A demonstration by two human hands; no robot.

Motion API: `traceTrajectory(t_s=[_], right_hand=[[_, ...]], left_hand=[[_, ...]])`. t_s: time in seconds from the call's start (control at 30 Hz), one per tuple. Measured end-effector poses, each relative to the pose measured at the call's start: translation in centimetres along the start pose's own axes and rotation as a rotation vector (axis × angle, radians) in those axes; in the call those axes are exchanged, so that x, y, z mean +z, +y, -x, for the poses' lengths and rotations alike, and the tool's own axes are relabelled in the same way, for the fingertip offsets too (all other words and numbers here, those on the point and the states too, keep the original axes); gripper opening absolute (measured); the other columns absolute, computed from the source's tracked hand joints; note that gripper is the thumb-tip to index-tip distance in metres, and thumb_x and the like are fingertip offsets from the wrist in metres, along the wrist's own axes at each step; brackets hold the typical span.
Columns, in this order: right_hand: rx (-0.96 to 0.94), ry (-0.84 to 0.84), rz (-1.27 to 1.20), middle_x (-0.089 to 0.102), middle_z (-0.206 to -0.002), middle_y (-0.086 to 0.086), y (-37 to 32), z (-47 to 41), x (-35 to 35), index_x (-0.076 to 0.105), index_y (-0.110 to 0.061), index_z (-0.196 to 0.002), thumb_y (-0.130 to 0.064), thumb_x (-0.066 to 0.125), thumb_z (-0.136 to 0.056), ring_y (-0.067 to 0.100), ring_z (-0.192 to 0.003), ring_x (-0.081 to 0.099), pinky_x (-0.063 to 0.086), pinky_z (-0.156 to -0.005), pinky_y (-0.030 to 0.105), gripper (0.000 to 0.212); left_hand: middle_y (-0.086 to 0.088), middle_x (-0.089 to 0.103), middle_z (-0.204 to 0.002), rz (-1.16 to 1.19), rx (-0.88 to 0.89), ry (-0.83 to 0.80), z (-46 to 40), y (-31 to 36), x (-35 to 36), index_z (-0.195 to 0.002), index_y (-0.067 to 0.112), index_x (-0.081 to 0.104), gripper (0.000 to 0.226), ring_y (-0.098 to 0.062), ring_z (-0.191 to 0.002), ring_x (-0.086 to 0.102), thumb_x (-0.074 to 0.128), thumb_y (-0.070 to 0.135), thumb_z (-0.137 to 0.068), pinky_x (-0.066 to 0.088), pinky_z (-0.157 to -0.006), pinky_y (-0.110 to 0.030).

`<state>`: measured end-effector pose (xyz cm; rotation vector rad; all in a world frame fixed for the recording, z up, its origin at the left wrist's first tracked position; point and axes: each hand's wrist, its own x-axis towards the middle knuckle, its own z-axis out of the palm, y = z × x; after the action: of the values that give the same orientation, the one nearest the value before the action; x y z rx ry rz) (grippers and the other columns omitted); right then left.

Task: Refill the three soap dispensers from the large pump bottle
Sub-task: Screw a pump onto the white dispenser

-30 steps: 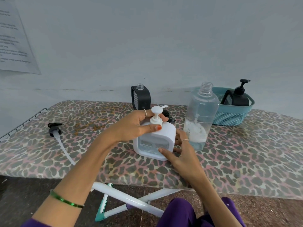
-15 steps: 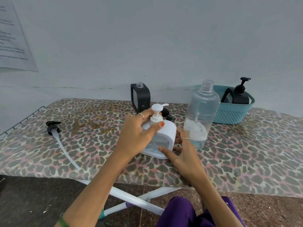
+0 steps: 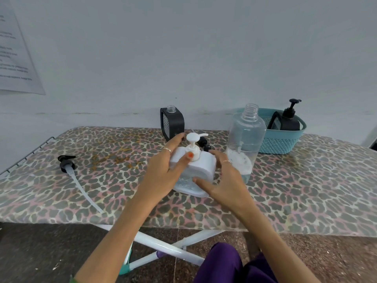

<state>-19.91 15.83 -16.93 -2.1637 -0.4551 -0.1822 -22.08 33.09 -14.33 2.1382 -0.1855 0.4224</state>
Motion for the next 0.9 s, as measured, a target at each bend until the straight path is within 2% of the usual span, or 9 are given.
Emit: traceTrajectory(t_s=[0.07, 0.13, 0.2, 0.27, 0.37, 0.47, 0.53, 0.63, 0.9], right_hand=[[-0.025, -0.045, 0.109, 0.058, -0.115, -0.008, -1.1, -1.2, -1.2, 0.048, -0.025, -0.13, -0.04, 0.075, -0.076, 0.011, -0.103, 0.053, 0.047, -0.088, 0.031, 0.062], [0.007, -0.148, 0.259, 0.062, -0.113, -0.002, -2.3, -2.3, -2.2, 0.053, -0.023, -0.123, -0.04, 0.075, -0.075, 0.015, -0.095, 0.055, 0.049, -0.081, 0.033, 0.056], [0.049, -0.204, 0.342, 0.064, -0.105, 0.0, -3.3, -3.1, -2.7, 0.059, -0.018, -0.114, -0.04, 0.077, -0.07, 0.015, -0.087, 0.057, 0.049, -0.073, 0.031, 0.052], [0.064, -0.195, 0.362, 0.065, -0.097, 0.002, -4.1, -3.7, -2.9, 0.062, -0.014, -0.106, -0.039, 0.078, -0.067, 0.017, -0.082, 0.058, 0.049, -0.068, 0.03, 0.048], [0.054, -0.12, 0.392, 0.064, -0.086, 0.002, -5.4, -4.3, -3.3, 0.064, -0.012, -0.096, -0.039, 0.077, -0.067, 0.016, -0.075, 0.058, 0.049, -0.062, 0.028, 0.042], [-0.009, -0.02, 0.358, 0.064, -0.077, -0.003, -6.9, -4.9, -5.2, 0.067, -0.012, -0.089, -0.04, 0.076, -0.067, 0.008, -0.065, 0.056, 0.043, -0.051, 0.019, 0.037], [-0.05, 0.051, 0.273, 0.062, -0.073, -0.011, -8.4, -5.2, -7.4, 0.067, -0.016, -0.089, -0.04, 0.078, -0.067, -0.003, -0.063, 0.055, 0.041, -0.046, 0.011, 0.035], [-0.116, 0.173, 0.096, 0.065, -0.076, -0.015, -10.2, -5.5, -11.5, 0.071, -0.018, -0.097, -0.038, 0.082, -0.067, -0.007, -0.059, 0.059, 0.041, -0.047, 0.004, 0.037], [-0.049, 0.668, 0.015, 0.069, -0.076, -0.001, -8.0, -9.6, -20.3, 0.071, -0.014, -0.087, -0.048, 0.076, -0.06, 0.02, -0.069, 0.067, 0.057, -0.065, 0.041, 0.044]], left_hand=[[0.027, 0.051, -0.112, -0.054, -0.095, -0.025, 1.1, -0.6, 0.0, -0.153, 0.032, 0.016, 0.08, 0.015, -0.1, 0.046, 0.021, 0.073, -0.085, 0.032, -0.089, 0.0], [0.026, 0.049, -0.084, -0.119, -0.198, -0.051, 2.0, -1.4, -0.3, -0.151, 0.016, 0.027, 0.092, 0.013, -0.076, 0.047, 0.012, 0.075, -0.081, 0.038, -0.07, 0.0], [0.012, 0.043, -0.066, -0.233, -0.276, -0.125, 2.3, -2.5, -0.6, -0.109, 0.008, 0.061, 0.091, 0.001, -0.059, 0.042, 0.009, 0.075, -0.078, 0.033, -0.059, -0.015], [0.004, 0.037, -0.057, -0.311, -0.299, -0.183, 2.5, -3.0, -0.9, -0.064, 0.015, 0.045, 0.072, -0.006, -0.05, 0.035, 0.008, 0.076, -0.075, 0.03, -0.055, -0.023], [0.006, 0.031, -0.038, -0.302, -0.284, -0.227, 2.4, -3.1, -1.4, -0.05, 0.02, 0.029, 0.065, -0.005, -0.036, 0.031, 0.01, 0.077, -0.075, 0.027, -0.05, -0.02], [0.01, 0.036, -0.036, -0.316, -0.31, -0.288, 1.8, -2.9, -1.9, -0.048, 0.022, 0.041, 0.068, -0.003, -0.034, 0.035, 0.019, 0.082, -0.071, 0.032, -0.047, -0.015], [0.01, 0.058, -0.059, -0.412, -0.296, -0.37, 1.1, -3.2, -1.8, -0.072, 0.017, 0.065, 0.071, -0.003, -0.049, 0.051, 0.038, 0.082, -0.07, 0.045, -0.056, -0.017], [0.005, 0.058, -0.097, -0.692, -0.347, -0.466, 0.0, -2.8, -1.0, -0.096, 0.023, 0.057, 0.054, -0.007, -0.081, 0.055, 0.068, 0.068, -0.069, 0.045, -0.069, -0.023], [0.009, 0.038, -0.084, -0.895, -0.42, -0.758, -4.2, -1.1, 1.7, -0.101, 0.022, 0.04, 0.06, -0.007, -0.081, 0.044, 0.078, 0.054, -0.068, 0.039, -0.074, -0.021]])
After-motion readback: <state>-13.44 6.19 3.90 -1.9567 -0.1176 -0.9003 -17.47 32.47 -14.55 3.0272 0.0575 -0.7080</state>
